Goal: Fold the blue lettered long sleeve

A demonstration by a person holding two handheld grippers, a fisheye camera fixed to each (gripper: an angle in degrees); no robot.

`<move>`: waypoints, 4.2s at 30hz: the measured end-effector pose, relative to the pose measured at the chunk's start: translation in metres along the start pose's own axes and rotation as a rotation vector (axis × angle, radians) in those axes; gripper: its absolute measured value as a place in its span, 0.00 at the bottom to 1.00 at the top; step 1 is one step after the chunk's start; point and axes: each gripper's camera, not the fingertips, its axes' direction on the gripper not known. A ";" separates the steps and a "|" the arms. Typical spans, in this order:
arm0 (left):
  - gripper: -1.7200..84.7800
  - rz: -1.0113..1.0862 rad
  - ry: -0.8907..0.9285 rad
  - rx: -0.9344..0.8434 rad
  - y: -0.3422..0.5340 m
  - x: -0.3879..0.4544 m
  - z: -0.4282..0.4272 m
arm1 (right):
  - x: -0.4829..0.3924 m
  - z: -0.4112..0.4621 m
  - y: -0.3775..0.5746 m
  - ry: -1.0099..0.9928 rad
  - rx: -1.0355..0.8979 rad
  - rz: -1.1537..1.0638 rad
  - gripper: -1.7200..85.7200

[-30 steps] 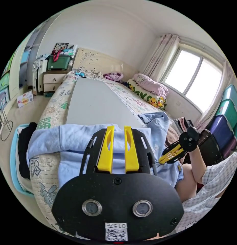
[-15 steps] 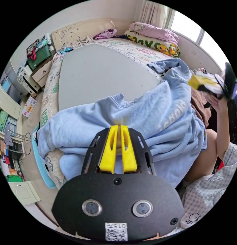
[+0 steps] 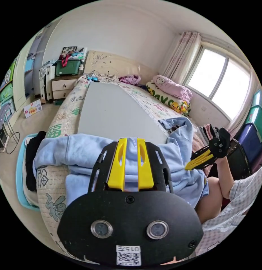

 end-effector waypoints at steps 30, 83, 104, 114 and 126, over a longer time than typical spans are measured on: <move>0.08 0.523 0.203 -0.645 -0.112 -0.042 0.171 | 0.145 -0.057 -0.034 -0.271 -0.036 0.133 0.12; 0.03 -0.040 0.019 -0.542 -0.289 -0.073 0.117 | 0.113 -0.273 -0.106 -0.341 0.112 0.592 0.02; 0.06 -0.188 -0.211 -0.448 -0.455 -0.184 0.260 | 0.274 -0.272 -0.205 -0.072 0.205 0.701 0.02; 0.12 -0.463 -0.256 -0.886 -0.189 -0.197 0.059 | 0.044 -0.254 0.039 -0.406 -0.177 1.092 0.10; 0.14 -0.847 -0.195 -0.781 -0.068 -0.229 -0.008 | -0.011 -0.229 0.064 -0.517 -0.274 1.272 0.13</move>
